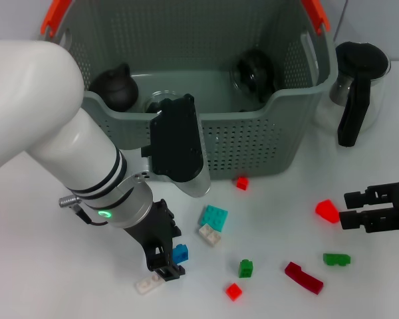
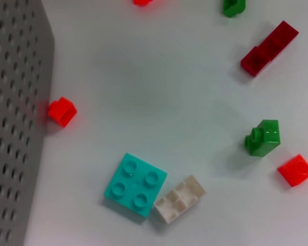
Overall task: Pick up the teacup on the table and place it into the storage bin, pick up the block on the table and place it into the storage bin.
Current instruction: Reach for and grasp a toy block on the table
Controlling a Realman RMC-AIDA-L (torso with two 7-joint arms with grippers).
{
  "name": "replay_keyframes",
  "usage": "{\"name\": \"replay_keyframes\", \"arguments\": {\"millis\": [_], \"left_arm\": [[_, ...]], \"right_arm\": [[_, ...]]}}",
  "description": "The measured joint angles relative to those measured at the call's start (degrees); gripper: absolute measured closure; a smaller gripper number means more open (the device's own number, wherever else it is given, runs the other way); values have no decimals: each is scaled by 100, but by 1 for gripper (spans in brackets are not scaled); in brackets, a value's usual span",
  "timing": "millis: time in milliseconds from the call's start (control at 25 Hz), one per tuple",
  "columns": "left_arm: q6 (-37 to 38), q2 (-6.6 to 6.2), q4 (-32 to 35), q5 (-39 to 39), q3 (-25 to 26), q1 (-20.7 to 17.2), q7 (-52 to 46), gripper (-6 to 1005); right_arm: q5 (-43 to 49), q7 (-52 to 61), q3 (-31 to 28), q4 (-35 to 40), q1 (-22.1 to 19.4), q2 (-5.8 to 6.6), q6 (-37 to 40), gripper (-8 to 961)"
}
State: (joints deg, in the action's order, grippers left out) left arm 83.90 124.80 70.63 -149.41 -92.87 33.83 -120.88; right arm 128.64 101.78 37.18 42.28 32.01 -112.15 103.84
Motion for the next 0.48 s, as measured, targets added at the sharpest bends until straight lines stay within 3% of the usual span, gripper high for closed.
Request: {"name": "replay_keyframes", "arguments": {"millis": [200, 480], "left_arm": [[-35, 0, -11, 1, -13, -10, -39, 420], [-226, 0, -99, -82, -56, -1, -162, 574]], "right_arm": [[3, 3, 0, -1, 8, 0, -16, 270], [1, 12, -3, -1, 7, 0, -36, 270]]}}
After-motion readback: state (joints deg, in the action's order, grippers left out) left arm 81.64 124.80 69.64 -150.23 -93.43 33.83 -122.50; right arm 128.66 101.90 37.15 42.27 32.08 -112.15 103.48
